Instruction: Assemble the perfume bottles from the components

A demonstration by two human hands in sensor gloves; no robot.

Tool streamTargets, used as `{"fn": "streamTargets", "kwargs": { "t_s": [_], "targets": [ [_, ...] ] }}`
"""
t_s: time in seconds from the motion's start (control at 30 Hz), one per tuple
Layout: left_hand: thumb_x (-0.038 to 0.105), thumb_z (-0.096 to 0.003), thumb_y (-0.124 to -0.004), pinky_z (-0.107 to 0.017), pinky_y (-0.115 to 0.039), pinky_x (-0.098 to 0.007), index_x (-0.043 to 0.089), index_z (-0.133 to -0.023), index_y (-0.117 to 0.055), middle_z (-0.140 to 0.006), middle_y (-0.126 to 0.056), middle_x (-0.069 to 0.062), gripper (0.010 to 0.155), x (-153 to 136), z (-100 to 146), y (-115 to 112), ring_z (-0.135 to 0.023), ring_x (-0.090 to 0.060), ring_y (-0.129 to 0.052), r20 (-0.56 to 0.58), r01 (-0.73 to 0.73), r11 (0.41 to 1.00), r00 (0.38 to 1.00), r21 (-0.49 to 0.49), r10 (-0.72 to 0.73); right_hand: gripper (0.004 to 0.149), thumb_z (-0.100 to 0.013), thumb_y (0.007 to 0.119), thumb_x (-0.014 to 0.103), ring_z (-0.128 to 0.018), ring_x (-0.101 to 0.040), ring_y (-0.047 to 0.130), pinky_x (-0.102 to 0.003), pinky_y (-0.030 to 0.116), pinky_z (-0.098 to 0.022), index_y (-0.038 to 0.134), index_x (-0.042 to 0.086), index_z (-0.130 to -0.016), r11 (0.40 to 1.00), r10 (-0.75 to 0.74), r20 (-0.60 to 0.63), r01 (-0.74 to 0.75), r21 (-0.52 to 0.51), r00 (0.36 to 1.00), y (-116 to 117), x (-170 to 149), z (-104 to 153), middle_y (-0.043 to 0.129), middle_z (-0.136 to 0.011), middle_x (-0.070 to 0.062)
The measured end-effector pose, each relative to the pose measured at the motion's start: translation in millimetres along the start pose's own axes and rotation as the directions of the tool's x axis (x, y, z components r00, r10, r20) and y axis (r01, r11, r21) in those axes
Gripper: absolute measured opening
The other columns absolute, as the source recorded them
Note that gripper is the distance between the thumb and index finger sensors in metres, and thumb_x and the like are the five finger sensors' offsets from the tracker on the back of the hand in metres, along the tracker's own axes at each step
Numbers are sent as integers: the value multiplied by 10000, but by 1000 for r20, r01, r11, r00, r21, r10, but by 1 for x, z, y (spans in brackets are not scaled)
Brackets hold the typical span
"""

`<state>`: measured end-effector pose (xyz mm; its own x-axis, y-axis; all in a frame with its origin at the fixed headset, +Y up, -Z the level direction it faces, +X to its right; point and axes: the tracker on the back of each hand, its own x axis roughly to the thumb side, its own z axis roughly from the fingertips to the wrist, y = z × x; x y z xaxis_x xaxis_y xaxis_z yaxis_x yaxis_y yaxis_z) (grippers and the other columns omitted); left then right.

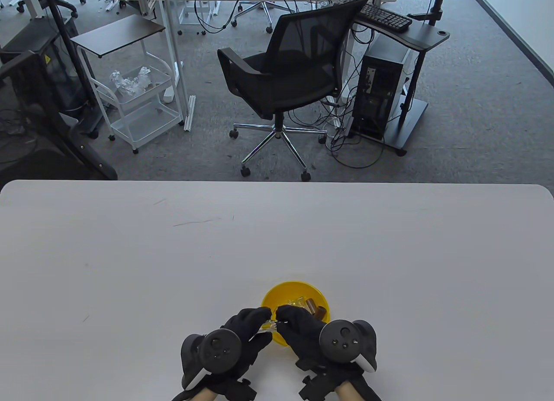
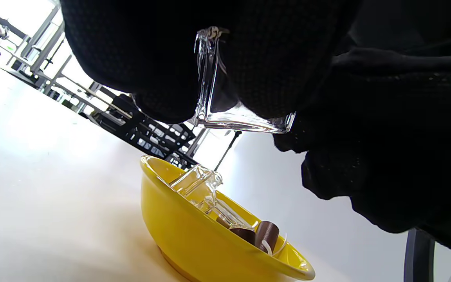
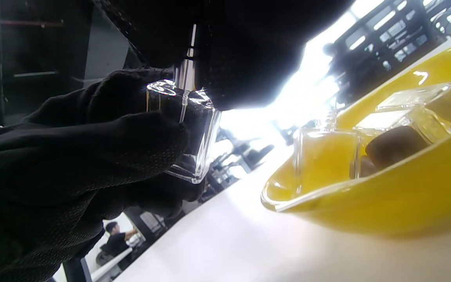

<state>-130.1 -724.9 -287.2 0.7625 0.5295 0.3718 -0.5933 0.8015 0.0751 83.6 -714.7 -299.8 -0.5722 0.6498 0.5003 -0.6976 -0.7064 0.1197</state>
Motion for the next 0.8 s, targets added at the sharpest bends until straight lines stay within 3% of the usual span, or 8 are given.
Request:
{"fn": "streamTargets", "kwargs": {
  "t_s": [0.2,0.33,0.47,0.67,0.8],
  "targets": [
    [352,-438,-900,-525,-837,-420,274,-971,-768,-901,-857,-53,554,2,1,-1,-660,-283,-958,14,34,999,999,-5,-34,471,-592,756,216,-487,-284,939,-277,831,-253,612,-5,-982,994,98,-7,-97,39,995,2,3,-1,857,-773,-167],
    [351,-439,-900,-523,-834,-421,268,-971,-770,-897,-857,-59,553,9,3,0,-655,-288,-954,52,61,998,997,2,-61,465,-596,693,273,-429,-273,949,-268,833,-227,660,-20,-956,993,119,-16,-118,26,993,1,0,2,891,-714,-139],
    [353,-445,-896,-522,-829,-422,261,-973,-768,-895,-853,-65,551,19,6,-2,-649,-297,-946,102,129,991,986,23,-131,461,-619,640,335,-366,-265,957,-257,830,-189,736,-9,-909,998,53,-57,-52,25,997,-2,-10,5,930,-640,-110],
    [350,-453,-888,-523,-824,-423,259,-979,-756,-901,-840,-67,550,27,9,-2,-650,-297,-942,143,152,987,977,56,-159,466,-622,685,383,-272,-229,961,-232,818,-121,809,-19,-822,986,-165,-123,167,6,979,-5,-21,7,960,-535,-66],
    [355,-461,-880,-522,-826,-420,254,-986,-748,-902,-838,-69,550,28,8,-3,-648,-293,-944,137,189,981,971,48,-194,458,-629,683,398,-276,-233,963,-234,821,-125,813,4,-822,991,-136,-146,136,-13,980,-4,-23,7,966,-541,-62]
  ]
}}
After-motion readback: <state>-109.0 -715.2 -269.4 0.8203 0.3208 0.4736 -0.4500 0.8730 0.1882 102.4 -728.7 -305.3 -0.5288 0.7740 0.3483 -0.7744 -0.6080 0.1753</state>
